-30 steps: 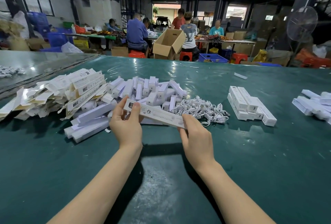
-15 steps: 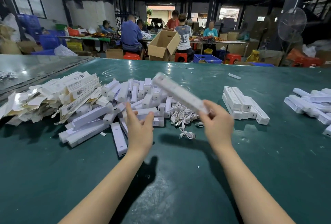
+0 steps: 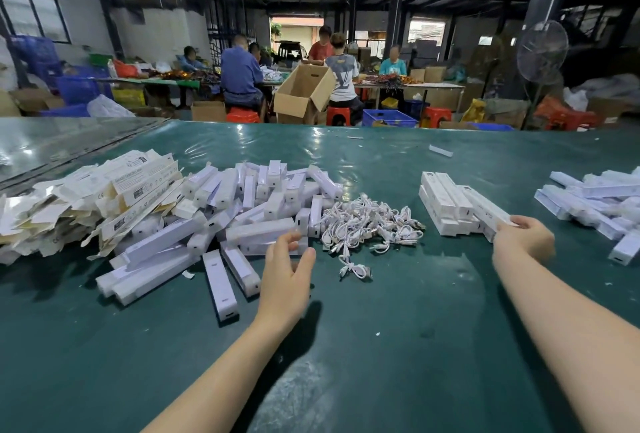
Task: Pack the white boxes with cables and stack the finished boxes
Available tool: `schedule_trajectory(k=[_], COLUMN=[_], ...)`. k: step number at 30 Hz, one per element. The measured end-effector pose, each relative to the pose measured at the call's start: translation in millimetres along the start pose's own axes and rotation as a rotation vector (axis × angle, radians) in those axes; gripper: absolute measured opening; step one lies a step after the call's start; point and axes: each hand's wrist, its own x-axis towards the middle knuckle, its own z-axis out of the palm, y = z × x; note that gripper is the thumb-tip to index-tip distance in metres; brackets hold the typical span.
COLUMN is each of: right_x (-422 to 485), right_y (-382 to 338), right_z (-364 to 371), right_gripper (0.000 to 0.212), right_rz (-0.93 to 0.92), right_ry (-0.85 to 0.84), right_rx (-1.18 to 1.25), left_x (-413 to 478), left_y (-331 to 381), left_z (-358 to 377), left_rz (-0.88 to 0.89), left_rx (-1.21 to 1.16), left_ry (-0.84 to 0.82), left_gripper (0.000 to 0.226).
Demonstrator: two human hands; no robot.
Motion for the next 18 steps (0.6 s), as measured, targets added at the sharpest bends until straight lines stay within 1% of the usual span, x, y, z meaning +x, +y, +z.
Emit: schedule_trajectory(k=[3, 4, 8, 10, 11, 12, 14, 15, 17, 18], right_x=[-9, -14, -46, -75, -92, -110, -141, -151, -161, -160], right_y=[5, 5, -1, -1, 1, 5, 17, 23, 31, 33], right_z=[7, 8, 11, 16, 19, 23, 27, 27, 26, 25], right_gripper=[0.033, 0.035, 0.045, 0.041, 0.037, 0.032, 0.028, 0.028, 0.03, 0.03], right_rz=[-0.048, -0.065, -0.11, -0.164, -0.207, -0.248, -0.323, -0.357, -0.457, -0.493], right_ry=[-0.182, -0.207, -0.138, -0.148, -0.186, -0.249, -0.435, -0.535, -0.712, -0.76], right_rx=[0.006, 0.011, 0.066, 0.075, 0.093, 0.128, 0.173, 0.135, -0.048, -0.107], left_x=[0, 0, 0, 0, 0, -1, -4, -6, -9, -9], left_y=[2, 2, 2, 2, 2, 2, 3, 3, 4, 6], left_z=[-1, -1, 0, 1, 1, 1, -2, -4, -10, -13], left_rz=[0.004, 0.007, 0.01, 0.022, 0.032, 0.05, 0.118, 0.166, 0.247, 0.276], left_rx=[-0.009, -0.012, 0.009, 0.039, 0.056, 0.076, 0.123, 0.156, 0.22, 0.251], left_ry=[0.012, 0.015, 0.011, 0.013, 0.015, 0.012, -0.013, -0.026, -0.035, -0.024], left_gripper=[0.013, 0.015, 0.016, 0.021, 0.022, 0.022, 0.026, 0.031, 0.039, 0.039])
